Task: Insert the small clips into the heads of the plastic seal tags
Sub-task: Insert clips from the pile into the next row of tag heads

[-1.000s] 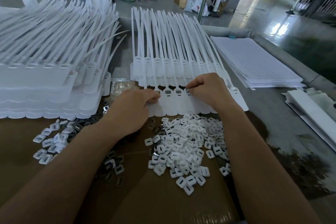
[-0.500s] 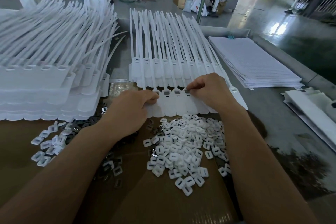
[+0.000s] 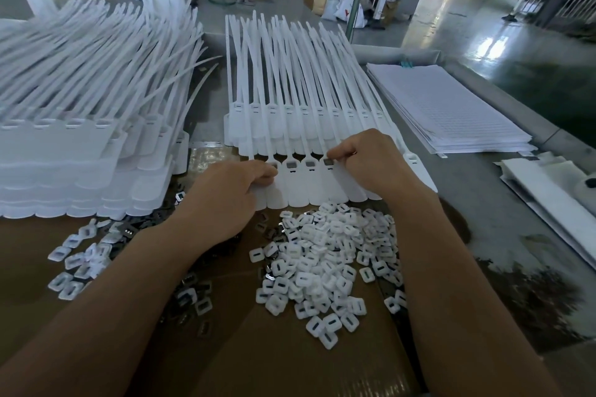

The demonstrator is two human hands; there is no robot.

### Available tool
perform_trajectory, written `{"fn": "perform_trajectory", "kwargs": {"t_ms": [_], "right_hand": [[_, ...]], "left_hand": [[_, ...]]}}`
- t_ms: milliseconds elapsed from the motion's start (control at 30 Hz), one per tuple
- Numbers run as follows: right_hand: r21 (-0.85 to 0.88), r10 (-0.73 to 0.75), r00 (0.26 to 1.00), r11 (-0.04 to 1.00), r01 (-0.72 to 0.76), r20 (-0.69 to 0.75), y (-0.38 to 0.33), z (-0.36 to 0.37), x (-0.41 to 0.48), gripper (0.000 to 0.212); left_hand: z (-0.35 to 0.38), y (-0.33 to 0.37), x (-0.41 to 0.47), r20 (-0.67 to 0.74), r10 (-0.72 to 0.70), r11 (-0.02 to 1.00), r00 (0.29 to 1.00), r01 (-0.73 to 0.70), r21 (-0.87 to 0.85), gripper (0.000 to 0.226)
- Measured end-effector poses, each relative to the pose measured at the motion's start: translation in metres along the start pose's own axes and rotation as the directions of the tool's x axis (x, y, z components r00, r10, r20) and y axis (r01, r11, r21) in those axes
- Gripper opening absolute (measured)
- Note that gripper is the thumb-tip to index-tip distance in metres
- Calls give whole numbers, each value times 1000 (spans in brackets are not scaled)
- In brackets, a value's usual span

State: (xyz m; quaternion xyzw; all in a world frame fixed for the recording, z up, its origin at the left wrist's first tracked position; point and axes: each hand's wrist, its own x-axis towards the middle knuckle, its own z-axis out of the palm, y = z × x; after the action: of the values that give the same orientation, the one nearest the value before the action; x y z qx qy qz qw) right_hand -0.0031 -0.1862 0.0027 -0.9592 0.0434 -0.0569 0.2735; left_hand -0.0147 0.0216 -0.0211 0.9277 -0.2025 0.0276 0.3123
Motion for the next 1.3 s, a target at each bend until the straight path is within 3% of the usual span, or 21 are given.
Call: {"fn": "perform_trajectory", "kwargs": {"t_ms": [433,500,600,667,767,933,1300], "right_hand": [[-45,-41,998,998,40,-37,-2,-2,-2,32],[66,-91,995,993,93,-39,-8,-4,-6,24],[248,-273,949,941,230,156,-28,-5,-21,15],[226,-362,888,925,305,283,-39,2,-28,13],[142,-426,828,904,403,363,-49,14,-30,15],[87,-466,806,879,469,364,-56,24,-32,19],[41,-487,785,858,512,384,-57,28,-34,23]], "left_hand": [[3,-6,0,-10,15,1000,1000,-15,-7,56],[2,-7,0,0,8,1000,1000,-8,-26,56],[1,-6,0,-2,10,1000,1000,-10,-23,55],[0,-4,0,-15,27,1000,1000,-27,-2,51],[-4,1,0,-6,67,997,998,-67,30,43],[-5,1,2,-2,98,989,995,-97,114,41],[1,-4,3,-52,96,994,994,-93,52,40]]}}
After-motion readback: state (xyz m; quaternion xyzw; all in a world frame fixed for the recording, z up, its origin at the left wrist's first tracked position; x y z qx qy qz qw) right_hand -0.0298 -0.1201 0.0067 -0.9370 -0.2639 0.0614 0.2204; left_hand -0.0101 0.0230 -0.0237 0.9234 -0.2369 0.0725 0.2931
